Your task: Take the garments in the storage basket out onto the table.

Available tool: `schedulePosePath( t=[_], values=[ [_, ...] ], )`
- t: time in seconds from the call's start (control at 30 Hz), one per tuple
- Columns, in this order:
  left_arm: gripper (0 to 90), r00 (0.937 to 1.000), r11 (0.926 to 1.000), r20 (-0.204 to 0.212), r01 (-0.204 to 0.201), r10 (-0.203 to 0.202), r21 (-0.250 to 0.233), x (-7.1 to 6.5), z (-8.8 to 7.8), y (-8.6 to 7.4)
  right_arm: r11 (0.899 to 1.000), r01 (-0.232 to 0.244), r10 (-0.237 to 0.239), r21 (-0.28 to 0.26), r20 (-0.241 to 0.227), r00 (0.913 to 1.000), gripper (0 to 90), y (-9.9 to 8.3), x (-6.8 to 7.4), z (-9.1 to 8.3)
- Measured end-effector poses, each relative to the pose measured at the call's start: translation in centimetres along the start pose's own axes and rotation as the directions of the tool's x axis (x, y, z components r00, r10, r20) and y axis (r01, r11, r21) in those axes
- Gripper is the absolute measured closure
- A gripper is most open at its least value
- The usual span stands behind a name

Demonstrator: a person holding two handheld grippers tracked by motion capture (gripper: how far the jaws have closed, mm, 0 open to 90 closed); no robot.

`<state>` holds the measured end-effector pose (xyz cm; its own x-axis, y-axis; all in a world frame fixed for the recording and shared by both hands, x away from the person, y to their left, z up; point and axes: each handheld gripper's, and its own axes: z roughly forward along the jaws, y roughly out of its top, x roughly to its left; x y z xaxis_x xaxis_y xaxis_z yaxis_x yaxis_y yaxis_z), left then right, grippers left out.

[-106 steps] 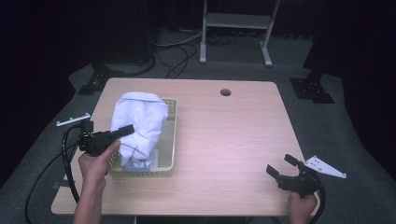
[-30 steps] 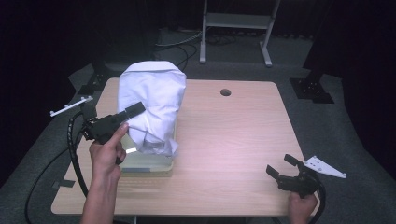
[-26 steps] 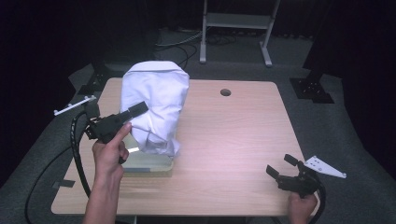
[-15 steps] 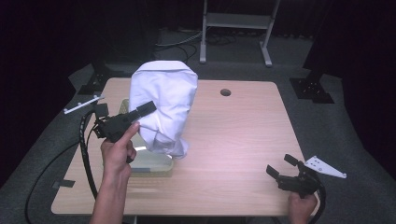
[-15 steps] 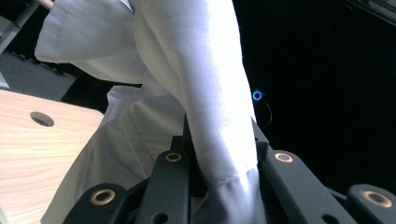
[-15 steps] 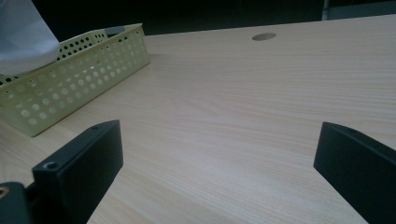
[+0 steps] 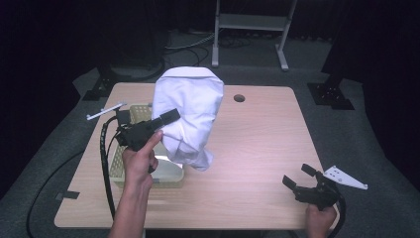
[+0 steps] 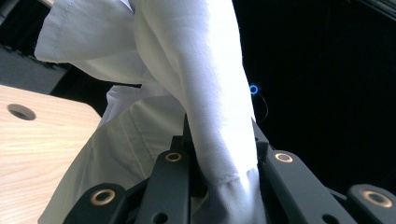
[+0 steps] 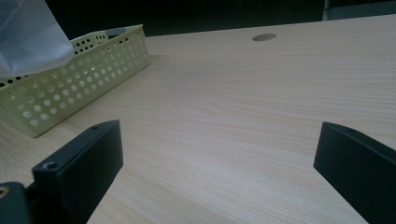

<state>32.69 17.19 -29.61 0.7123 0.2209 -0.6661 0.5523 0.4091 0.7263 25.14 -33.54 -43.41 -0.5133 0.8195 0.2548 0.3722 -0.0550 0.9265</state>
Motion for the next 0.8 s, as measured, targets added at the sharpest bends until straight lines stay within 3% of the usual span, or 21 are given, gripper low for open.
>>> schedulePosePath(
  t=[0.67,0.8],
  values=[
    [78.2,0.9999,0.9998,0.007,0.012,-0.012,0.018,1.3,3.1,-2.7,1.000,-0.003,0.003,-0.004,-0.007,1.0000,1.1,0.0,0.0,0.0],
    [78.2,1.0000,0.9995,-0.002,-0.003,0.003,0.030,1.5,3.8,-3.2,1.000,-0.008,0.008,-0.007,-0.013,0.9999,1.1,0.0,-0.1,0.0]
  ],
)
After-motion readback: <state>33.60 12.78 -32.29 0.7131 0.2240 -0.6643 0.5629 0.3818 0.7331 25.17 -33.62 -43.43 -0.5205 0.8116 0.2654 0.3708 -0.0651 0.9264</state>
